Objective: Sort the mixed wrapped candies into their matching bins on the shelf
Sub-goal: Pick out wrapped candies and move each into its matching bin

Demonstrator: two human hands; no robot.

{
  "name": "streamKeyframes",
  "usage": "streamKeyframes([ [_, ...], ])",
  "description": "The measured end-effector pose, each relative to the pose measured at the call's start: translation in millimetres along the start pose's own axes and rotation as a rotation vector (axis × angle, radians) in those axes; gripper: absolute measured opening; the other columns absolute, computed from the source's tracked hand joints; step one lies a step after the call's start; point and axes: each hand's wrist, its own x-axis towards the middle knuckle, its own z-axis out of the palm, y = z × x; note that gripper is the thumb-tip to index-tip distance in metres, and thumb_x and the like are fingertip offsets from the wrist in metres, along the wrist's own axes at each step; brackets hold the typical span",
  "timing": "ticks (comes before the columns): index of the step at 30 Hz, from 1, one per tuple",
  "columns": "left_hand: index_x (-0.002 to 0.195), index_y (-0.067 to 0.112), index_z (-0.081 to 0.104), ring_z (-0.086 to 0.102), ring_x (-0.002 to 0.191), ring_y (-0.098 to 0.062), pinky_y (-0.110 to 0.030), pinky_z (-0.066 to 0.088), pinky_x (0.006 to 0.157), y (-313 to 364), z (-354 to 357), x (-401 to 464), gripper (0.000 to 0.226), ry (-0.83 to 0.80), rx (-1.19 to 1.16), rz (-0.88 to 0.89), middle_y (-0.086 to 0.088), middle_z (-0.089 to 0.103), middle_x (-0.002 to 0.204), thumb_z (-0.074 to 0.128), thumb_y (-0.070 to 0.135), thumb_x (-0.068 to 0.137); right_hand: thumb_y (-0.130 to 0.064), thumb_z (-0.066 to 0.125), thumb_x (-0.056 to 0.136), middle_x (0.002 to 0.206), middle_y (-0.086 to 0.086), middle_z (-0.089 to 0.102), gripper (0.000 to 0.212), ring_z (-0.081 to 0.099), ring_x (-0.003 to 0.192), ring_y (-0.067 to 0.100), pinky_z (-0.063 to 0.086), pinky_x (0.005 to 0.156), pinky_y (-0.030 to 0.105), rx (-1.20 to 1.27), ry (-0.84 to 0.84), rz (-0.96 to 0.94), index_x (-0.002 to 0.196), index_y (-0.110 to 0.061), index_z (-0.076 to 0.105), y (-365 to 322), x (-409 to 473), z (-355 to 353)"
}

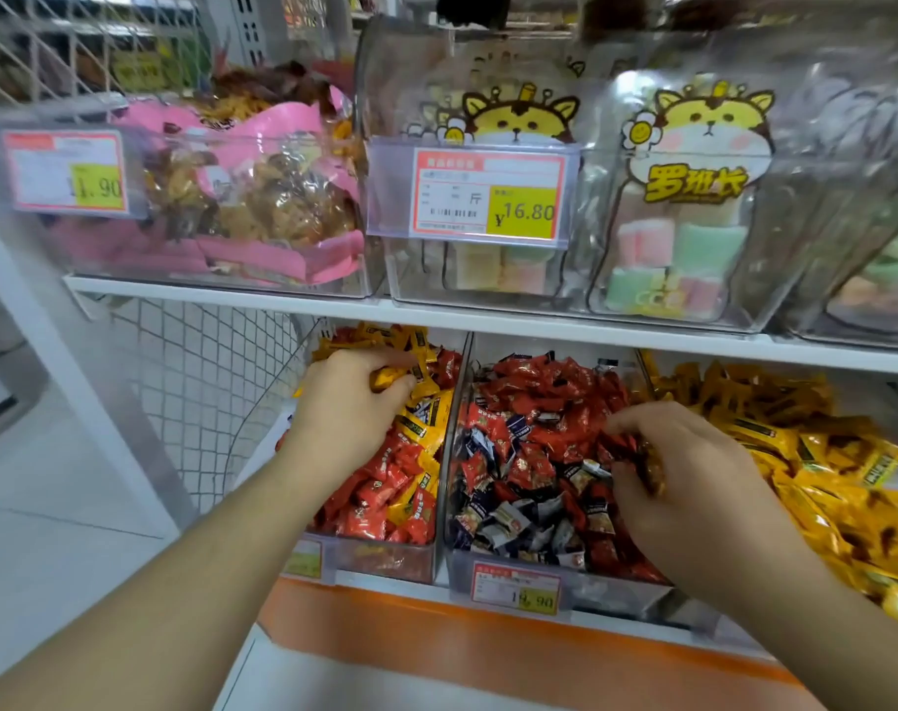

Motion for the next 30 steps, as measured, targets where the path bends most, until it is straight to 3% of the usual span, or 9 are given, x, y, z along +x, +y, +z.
streamKeyframes([
  [2, 0.111, 0.033, 0.079, 0.070, 0.086, -0.002, -0.021, 0.056, 0.081, 4.8, -6.9, -11.8, 0.019, -0.005, -0.227, -0.108, 0.018, 0.077, 0.095, 0.077, 0.029, 0.092, -0.015, 0.070, 0.091, 0.120, -0.017, 0.055, 0.039, 0.055, 0.115, 0.006, 0.033, 0.093, 0.009, 0.016, -0.008, -0.020, 0.128, -0.022, 0.064, -3.9, -0.7, 1.3],
  [5, 0.106, 0.037, 0.080, 0.069, 0.096, 0.003, -0.033, 0.054, 0.098, 19.9, -12.7, -31.9, 0.016, -0.008, -0.417, -0.185, 0.022, 0.076, 0.101, 0.079, 0.033, 0.090, -0.024, 0.067, 0.095, 0.134, -0.017, 0.054, 0.044, 0.052, 0.120, 0.002, 0.036, 0.097, 0.011, 0.047, -0.033, -0.078, 0.137, -0.029, 0.057, -17.5, -3.5, 0.7],
  [9, 0.108, 0.045, 0.078, 0.070, 0.110, -0.008, -0.039, 0.055, 0.101, 60.7, -6.7, -64.5, 0.020, -0.124, -0.591, -0.221, 0.016, 0.077, 0.111, 0.079, 0.042, 0.089, -0.046, 0.067, 0.095, 0.143, -0.026, 0.043, 0.058, 0.042, 0.126, -0.005, 0.038, 0.106, 0.017, 0.103, -0.101, -0.179, 0.144, -0.045, 0.038, -40.6, -14.8, -3.4],
  [13, 0.109, 0.042, 0.079, 0.074, 0.103, -0.013, -0.047, 0.059, 0.095, 103.4, 16.3, -90.1, 0.020, -0.233, -0.723, -0.263, 0.009, 0.079, 0.104, 0.077, 0.038, 0.089, -0.048, 0.071, 0.089, 0.120, -0.022, 0.048, 0.048, 0.050, 0.110, 0.004, 0.048, 0.089, 0.024, 0.087, 0.018, -0.206, 0.130, -0.039, 0.047, -44.3, -23.1, -3.5],
  [18, 0.118, 0.044, 0.075, 0.069, 0.115, -0.009, -0.041, 0.052, 0.105, 122.2, 28.1, -101.2, 0.030, -0.314, -0.775, -0.247, 0.014, 0.075, 0.116, 0.069, 0.045, 0.089, -0.024, 0.071, 0.089, 0.110, -0.015, 0.056, 0.024, 0.056, 0.101, 0.010, 0.053, 0.075, 0.028, 0.089, 0.151, -0.169, 0.111, -0.029, 0.066, -21.3, -24.3, -10.4],
  [21, 0.122, 0.050, 0.071, 0.064, 0.123, -0.006, -0.038, 0.045, 0.111, 118.9, 31.8, -101.9, 0.026, -0.351, -0.692, -0.238, 0.019, 0.071, 0.125, 0.063, 0.035, 0.101, -0.034, 0.070, 0.094, 0.106, -0.017, 0.057, 0.020, 0.057, 0.097, 0.009, 0.055, 0.074, 0.031, 0.085, 0.150, -0.145, 0.113, -0.034, 0.066, -8.8, -24.5, -21.1],
  [23, 0.121, 0.045, 0.072, 0.067, 0.118, -0.003, -0.033, 0.047, 0.108, 117.9, 33.7, -101.8, 0.027, -0.341, -0.658, -0.260, 0.021, 0.070, 0.125, 0.061, 0.027, 0.104, -0.043, 0.066, 0.096, 0.101, -0.015, 0.055, 0.020, 0.056, 0.090, 0.012, 0.055, 0.071, 0.034, 0.035, 0.174, -0.078, 0.112, -0.032, 0.064, 5.1, -21.2, -30.6],
  [27, 0.119, 0.035, 0.071, 0.075, 0.095, -0.002, -0.024, 0.054, 0.091, 121.0, 38.0, -103.5, 0.023, -0.337, -0.610, -0.238, 0.020, 0.072, 0.107, 0.062, 0.023, 0.101, -0.047, 0.059, 0.099, 0.107, 0.000, 0.055, 0.031, 0.057, 0.095, 0.024, 0.051, 0.069, 0.039, -0.155, 0.154, 0.254, 0.119, -0.023, 0.057, 48.7, -8.7, -53.3],
  [30, 0.118, 0.032, 0.069, 0.077, 0.089, -0.006, -0.022, 0.056, 0.086, 124.6, 41.0, -103.7, 0.020, -0.357, -0.578, -0.206, 0.024, 0.065, 0.066, 0.062, 0.028, 0.100, -0.045, 0.064, 0.097, 0.119, 0.009, 0.054, 0.049, 0.053, 0.115, 0.032, 0.050, 0.085, 0.042, -0.235, 0.078, 0.374, 0.133, -0.014, 0.053, 68.2, -6.0, -57.0],
])
